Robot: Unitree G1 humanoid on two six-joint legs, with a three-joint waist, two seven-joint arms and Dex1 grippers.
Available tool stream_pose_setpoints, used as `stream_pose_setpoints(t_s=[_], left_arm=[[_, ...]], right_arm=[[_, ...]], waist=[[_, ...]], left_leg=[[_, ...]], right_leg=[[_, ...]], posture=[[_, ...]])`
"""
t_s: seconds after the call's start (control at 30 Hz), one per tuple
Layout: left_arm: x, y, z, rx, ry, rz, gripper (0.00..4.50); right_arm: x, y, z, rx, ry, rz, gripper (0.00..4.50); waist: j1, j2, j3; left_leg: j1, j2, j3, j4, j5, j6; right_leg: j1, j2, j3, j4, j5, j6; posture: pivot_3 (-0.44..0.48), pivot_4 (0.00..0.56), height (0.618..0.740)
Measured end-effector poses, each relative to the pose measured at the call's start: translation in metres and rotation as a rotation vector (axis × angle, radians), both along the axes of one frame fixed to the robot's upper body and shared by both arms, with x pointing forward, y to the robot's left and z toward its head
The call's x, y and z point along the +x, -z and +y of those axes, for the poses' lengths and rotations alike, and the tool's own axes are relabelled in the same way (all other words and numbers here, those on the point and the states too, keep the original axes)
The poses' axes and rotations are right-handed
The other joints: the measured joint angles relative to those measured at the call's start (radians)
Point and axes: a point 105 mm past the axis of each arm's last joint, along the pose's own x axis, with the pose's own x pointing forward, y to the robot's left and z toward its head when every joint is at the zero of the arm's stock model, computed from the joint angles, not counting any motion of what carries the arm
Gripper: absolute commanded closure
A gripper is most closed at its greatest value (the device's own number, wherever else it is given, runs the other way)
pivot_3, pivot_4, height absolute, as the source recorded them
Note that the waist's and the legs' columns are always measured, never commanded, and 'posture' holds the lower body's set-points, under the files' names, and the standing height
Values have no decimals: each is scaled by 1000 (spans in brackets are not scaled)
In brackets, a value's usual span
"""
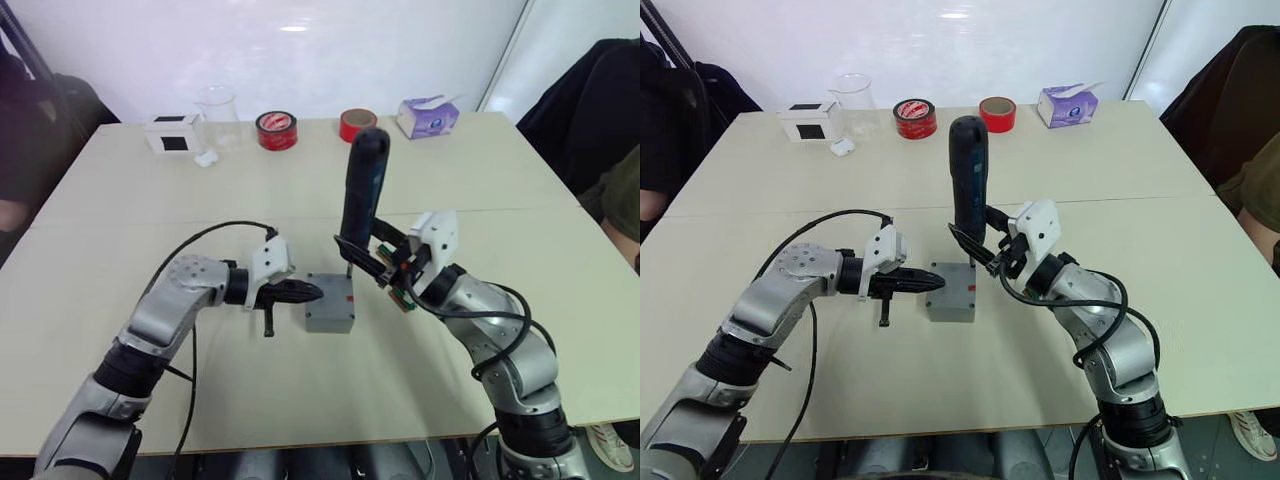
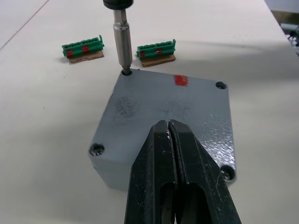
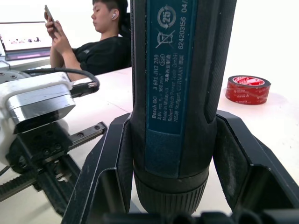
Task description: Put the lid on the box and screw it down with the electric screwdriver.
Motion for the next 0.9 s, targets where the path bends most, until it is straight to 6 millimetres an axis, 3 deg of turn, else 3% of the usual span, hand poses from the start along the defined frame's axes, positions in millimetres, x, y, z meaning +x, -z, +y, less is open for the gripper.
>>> stream_pose_setpoints(t_s=[0.2, 0.9], left_arm=[[1, 3, 0, 12, 0, -11, 4500], [2, 3, -6, 22, 6, -10, 4500]], right_arm=[[0, 2, 0, -19, 1, 13, 2674], [4, -4, 1, -43, -43, 63, 2674]], waist=[[0, 0, 0], [-1, -1, 0]], left_leg=[[10, 1, 0, -1, 0, 0], [10, 1, -1, -2, -1, 1]], right_leg=[[11, 1, 0, -2, -1, -1], [11, 0, 0, -3, -1, -1]], posture=[[0, 150, 740], [0, 150, 740]])
